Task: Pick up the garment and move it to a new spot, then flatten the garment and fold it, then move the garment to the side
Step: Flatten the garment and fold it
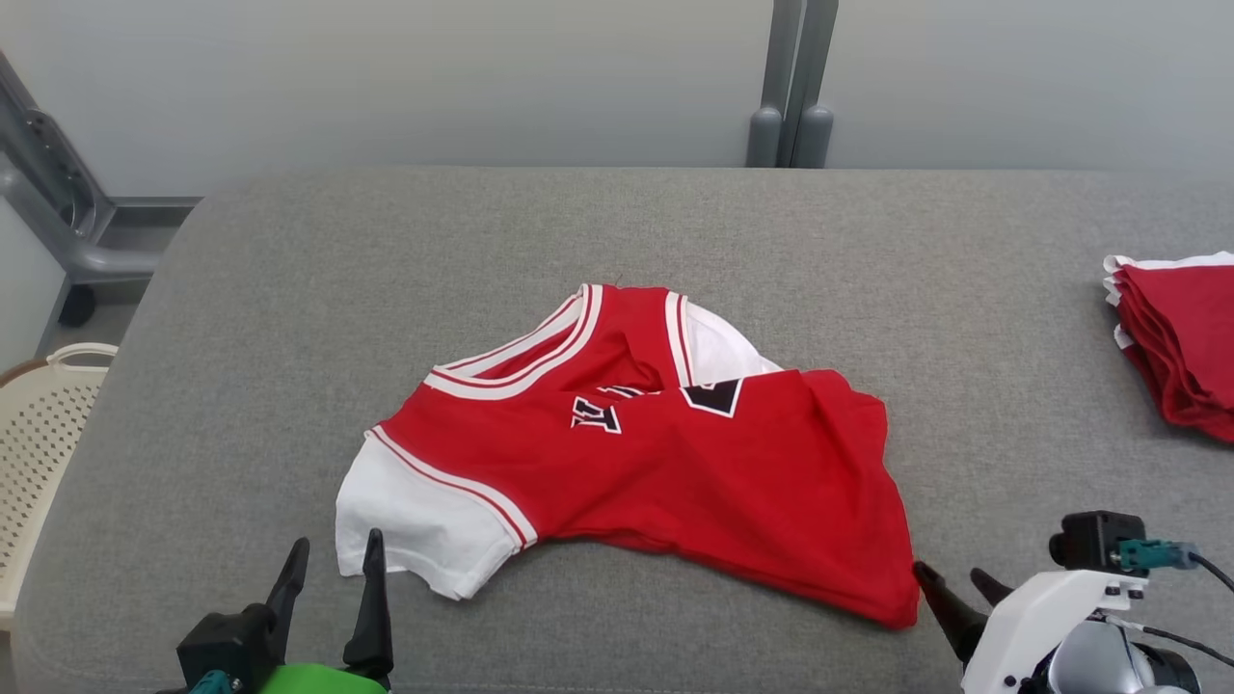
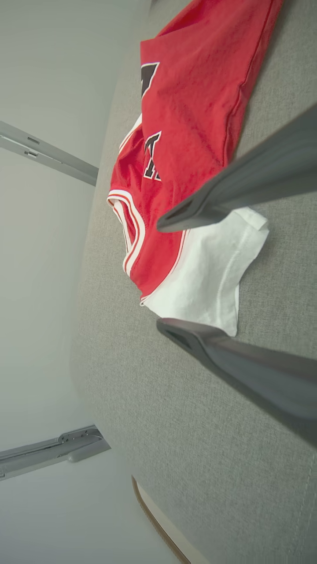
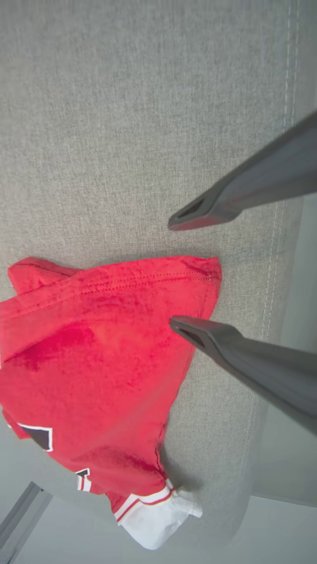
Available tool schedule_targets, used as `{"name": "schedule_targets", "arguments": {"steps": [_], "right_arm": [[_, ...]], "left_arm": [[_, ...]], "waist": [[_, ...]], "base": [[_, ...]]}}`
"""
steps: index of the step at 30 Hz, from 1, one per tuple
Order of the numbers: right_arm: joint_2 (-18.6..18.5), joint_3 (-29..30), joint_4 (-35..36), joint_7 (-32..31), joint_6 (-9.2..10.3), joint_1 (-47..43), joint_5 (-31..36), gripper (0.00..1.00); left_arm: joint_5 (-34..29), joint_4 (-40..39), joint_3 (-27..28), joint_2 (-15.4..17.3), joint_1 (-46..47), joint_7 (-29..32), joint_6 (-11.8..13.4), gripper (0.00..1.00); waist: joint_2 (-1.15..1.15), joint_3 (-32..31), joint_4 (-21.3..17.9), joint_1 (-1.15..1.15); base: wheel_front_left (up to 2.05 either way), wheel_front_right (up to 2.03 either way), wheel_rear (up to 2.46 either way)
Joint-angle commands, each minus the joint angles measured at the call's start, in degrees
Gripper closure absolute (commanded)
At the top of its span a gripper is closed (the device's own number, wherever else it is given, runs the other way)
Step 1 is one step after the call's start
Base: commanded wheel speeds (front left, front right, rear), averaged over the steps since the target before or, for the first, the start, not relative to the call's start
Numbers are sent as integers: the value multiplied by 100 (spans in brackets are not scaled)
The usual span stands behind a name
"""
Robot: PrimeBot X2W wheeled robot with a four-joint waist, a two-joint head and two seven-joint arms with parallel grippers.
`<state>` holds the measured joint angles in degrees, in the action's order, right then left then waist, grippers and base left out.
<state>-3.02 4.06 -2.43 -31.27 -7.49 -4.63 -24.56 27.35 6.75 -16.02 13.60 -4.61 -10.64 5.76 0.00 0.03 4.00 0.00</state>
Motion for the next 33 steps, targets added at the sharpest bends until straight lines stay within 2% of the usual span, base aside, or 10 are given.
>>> {"name": "schedule_targets", "arguments": {"steps": [1, 9, 11, 13, 15, 18, 28, 33], "right_arm": [[3, 32, -14, 108, 1, -84, -5, 0], [6, -11, -286, 1830, 1, -169, -141, 0], [13, -135, -389, 2641, 1, -166, -19, 0], [0, -210, -443, 2842, 1, -169, 49, 0], [7, -329, -546, 3551, 0, -203, 269, 0], [8, -446, -612, 4041, 0, -210, 672, 0], [5, -656, -746, 4296, 1, -204, 1574, 0], [6, -662, -793, 4176, 1, -249, 1683, 0]], "left_arm": [[13, 5, 25, 41, -69, 7, 41, 0], [113, 61, 178, -14, -191, 19, 292, 0], [153, 120, 243, 15, -214, -2, 337, 0], [160, 150, 265, 38, -222, -6, 354, 0], [175, 203, 328, 73, -268, -52, 383, 0], [211, 245, 394, 119, -343, -72, 418, 0], [253, 209, 517, 337, -650, -157, 408, 0], [301, 194, 569, 410, -771, -208, 340, 0]], "waist": [[0, -63, 4, 0], [0, -257, -25, 0], [0, -352, -56, 0], [0, -386, -63, 0], [0, -484, -78, 0], [0, -577, -112, 0], [0, -739, -258, 0], [0, -754, -269, 0]], "base": [[0, 0, 0], [0, 0, 0], [0, 0, 0], [0, 0, 0], [0, 0, 0], [0, 0, 0], [0, 0, 0], [0, 0, 0]]}}
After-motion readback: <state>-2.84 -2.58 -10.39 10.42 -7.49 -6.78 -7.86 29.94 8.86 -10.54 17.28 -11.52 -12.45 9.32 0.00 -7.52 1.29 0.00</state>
